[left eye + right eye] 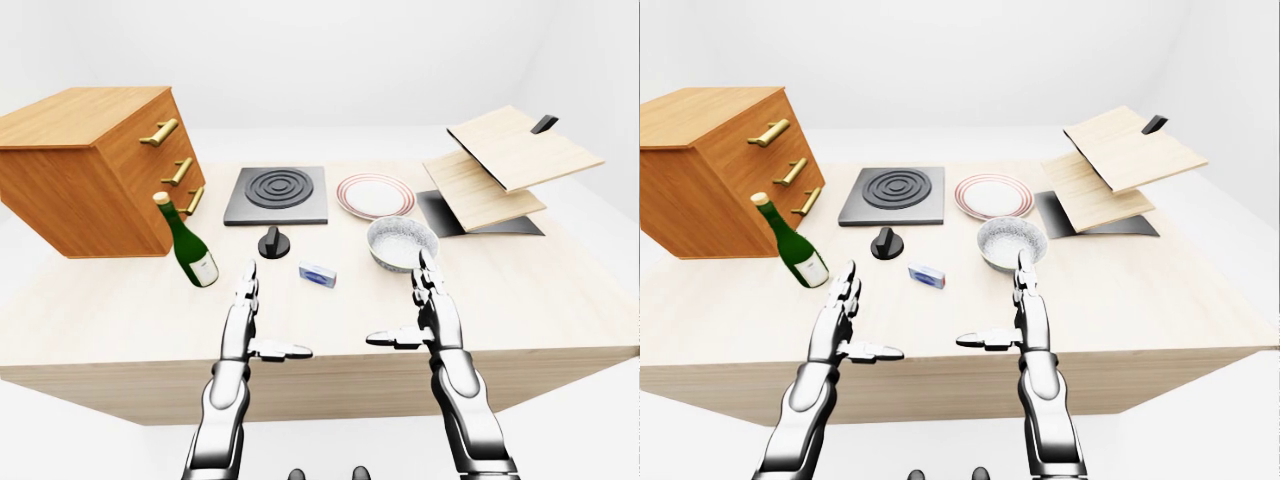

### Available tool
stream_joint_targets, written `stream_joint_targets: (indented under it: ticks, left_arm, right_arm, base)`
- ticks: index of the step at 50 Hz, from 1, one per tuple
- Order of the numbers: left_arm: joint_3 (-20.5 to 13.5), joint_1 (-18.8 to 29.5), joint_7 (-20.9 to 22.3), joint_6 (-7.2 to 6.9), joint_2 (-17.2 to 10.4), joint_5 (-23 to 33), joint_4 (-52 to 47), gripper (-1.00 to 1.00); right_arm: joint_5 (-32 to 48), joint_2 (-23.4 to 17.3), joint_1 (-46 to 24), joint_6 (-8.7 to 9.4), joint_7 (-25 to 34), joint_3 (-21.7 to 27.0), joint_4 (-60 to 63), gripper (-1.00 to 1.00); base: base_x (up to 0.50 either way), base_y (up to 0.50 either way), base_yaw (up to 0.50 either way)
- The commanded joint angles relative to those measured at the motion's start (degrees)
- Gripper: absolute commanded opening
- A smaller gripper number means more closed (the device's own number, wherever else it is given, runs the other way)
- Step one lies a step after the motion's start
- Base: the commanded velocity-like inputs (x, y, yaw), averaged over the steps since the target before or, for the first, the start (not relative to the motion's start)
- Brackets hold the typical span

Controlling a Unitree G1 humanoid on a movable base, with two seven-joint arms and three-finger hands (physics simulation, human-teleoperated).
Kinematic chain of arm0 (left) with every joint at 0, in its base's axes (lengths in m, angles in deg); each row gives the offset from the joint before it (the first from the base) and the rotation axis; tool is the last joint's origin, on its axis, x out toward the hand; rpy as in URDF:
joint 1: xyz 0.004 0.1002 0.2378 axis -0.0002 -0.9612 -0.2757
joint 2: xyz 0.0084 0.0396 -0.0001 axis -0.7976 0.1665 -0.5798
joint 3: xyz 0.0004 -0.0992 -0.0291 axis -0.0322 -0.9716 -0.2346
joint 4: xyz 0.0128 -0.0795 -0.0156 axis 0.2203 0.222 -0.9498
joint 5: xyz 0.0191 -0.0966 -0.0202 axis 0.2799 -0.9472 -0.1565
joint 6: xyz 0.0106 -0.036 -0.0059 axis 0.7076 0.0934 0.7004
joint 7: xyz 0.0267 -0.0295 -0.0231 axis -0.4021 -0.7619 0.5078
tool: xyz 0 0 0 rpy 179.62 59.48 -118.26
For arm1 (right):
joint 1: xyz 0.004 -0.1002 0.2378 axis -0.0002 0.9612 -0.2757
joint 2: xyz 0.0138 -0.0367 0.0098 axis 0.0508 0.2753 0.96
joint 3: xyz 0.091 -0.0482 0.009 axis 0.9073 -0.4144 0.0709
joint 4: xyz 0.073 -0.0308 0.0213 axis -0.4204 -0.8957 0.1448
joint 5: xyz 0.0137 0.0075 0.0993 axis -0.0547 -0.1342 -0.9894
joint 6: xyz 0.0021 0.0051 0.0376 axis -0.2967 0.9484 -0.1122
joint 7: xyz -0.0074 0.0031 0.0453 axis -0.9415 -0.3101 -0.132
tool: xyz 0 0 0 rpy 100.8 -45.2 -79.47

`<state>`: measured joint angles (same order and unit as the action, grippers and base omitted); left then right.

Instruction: Pick up the cream cheese and put it in the bowl.

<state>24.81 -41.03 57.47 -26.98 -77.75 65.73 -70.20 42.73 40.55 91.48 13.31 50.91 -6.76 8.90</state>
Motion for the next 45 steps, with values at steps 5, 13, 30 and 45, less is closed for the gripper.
stream_joint_targets:
  ticks: [5, 13, 30, 45]
  left_arm:
    - [0.8, -0.3, -0.2, 0.00, 0.2, 1.3, 0.4, 1.00]
    - [1.0, -0.7, -0.4, 0.00, 0.2, 1.8, -0.2, 1.00]
    - [1.3, -1.0, -0.3, 0.00, 0.2, 2.2, -0.4, 1.00]
    - [-2.3, 15.2, 1.1, -10.00, -1.5, 0.0, 0.3, 1.00]
  right_arm:
    - [-0.1, -0.1, -0.4, -0.64, 0.3, 0.1, -1.2, 1.00]
    - [-0.1, -0.1, -0.5, -0.52, 0.6, 0.0, -1.4, 1.00]
    - [-0.2, -0.2, -0.6, -0.94, 1.0, 0.1, -1.9, 1.00]
    - [-3.9, -2.4, -10.8, 4.62, 3.1, 2.9, 6.1, 1.00]
  base:
    - [0.00, -0.19, 0.00]
    - [0.00, -0.20, 0.00]
    - [0.00, -0.20, 0.00]
    - [0.00, -0.05, 0.00]
